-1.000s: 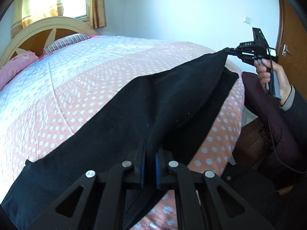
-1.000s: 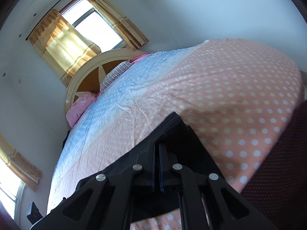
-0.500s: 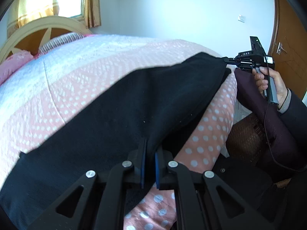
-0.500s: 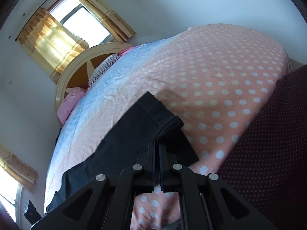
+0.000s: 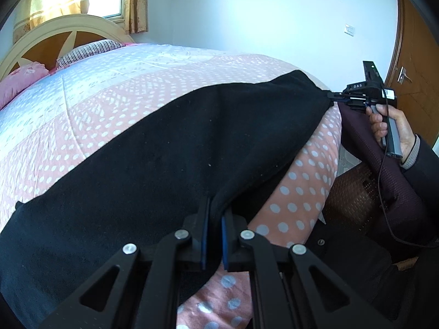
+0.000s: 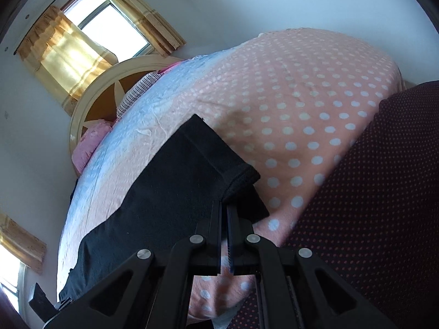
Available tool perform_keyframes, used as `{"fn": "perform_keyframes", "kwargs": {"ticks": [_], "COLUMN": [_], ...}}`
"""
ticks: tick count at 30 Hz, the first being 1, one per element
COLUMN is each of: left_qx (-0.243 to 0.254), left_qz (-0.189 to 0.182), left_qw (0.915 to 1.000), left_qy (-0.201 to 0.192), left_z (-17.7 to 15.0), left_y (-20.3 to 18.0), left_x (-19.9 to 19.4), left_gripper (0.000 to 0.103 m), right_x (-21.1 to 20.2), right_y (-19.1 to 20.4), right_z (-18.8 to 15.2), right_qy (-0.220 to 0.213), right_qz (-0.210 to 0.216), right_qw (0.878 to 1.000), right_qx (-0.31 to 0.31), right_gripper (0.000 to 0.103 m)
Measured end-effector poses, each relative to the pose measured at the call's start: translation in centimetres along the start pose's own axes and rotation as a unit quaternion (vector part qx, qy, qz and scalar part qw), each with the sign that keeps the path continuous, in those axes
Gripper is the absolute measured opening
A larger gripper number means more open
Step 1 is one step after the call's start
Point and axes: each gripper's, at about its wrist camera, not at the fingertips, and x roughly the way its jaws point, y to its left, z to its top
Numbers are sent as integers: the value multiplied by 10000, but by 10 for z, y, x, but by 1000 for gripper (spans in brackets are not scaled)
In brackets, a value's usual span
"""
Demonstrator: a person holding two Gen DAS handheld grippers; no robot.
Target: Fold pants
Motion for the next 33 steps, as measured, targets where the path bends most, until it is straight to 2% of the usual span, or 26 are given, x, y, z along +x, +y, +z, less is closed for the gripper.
{"fn": "perform_keyframes", "kwargs": {"ticks": [1, 8, 12, 14, 16, 18, 19, 20, 21, 22, 23, 26, 29, 31, 33], "left_qx": [-11, -48, -24, 3, 64, 70, 27, -44, -104, -163, -223, -336, -417, -651, -919], "left_qz": [-12, -15, 45, 72, 273, 439, 506, 589, 654, 727, 825, 1119, 1504, 1572, 1508], "left_qw": [10000, 10000, 10000, 9999, 9994, 9983, 9977, 9968, 9961, 9954, 9944, 9915, 9866, 9846, 9840], "left_qy": [-5, -47, -70, -73, -178, -386, -459, -542, -585, -607, -617, -572, -467, -393, -220], "left_z": [0, 0, 0, 0, 1, -2, -3, -6, -8, -11, -15, -27, -39, -45, -53], "left_y": [0, 2, 1, 0, -1, 1, 4, 9, 14, 19, 24, 40, 54, 66, 78], "left_x": [0, 0, -1, -4, -12, -27, -33, -41, -46, -51, -55, -61, -61, -58, -53], "left_gripper": [8, 11, 14, 22, 44, 59, 64, 65, 67, 69, 70, 72, 72, 72, 72], "right_x": [5, 5, 3, -7, -23, -35, -38, -38, -37, -36, -32, -14, 3, 20, 37], "right_y": [-1, -1, -9, -12, -7, 8, 19, 30, 46, 60, 82, 132, 165, 182, 184], "right_z": [1, -2, -2, -3, -2, -1, -3, -6, -11, -18, -29, -58, -80, -97, -106], "right_qy": [141, 150, 171, 73, -183, -272, -205, -127, -5, 93, 259, 723, 1133, 1413, 1663], "right_qz": [-77, -185, 19, -56, -252, 14, 249, 437, 680, 874, 1086, 1161, 1524, 1378, 1003], "right_qw": [9999, 9997, 9993, 9993, 9993, 9996, 9995, 9989, 9973, 9952, 9913, 9800, 9658, 9574, 9574], "right_qx": [36, 66, 333, 369, 222, 92, -3, -110, -277, -429, -704, -1446, -1763, -2108, -2137], "right_gripper": [3, 3, 4, 5, 5, 6, 8, 24, 49, 60, 59, 59, 59, 59, 59]}}
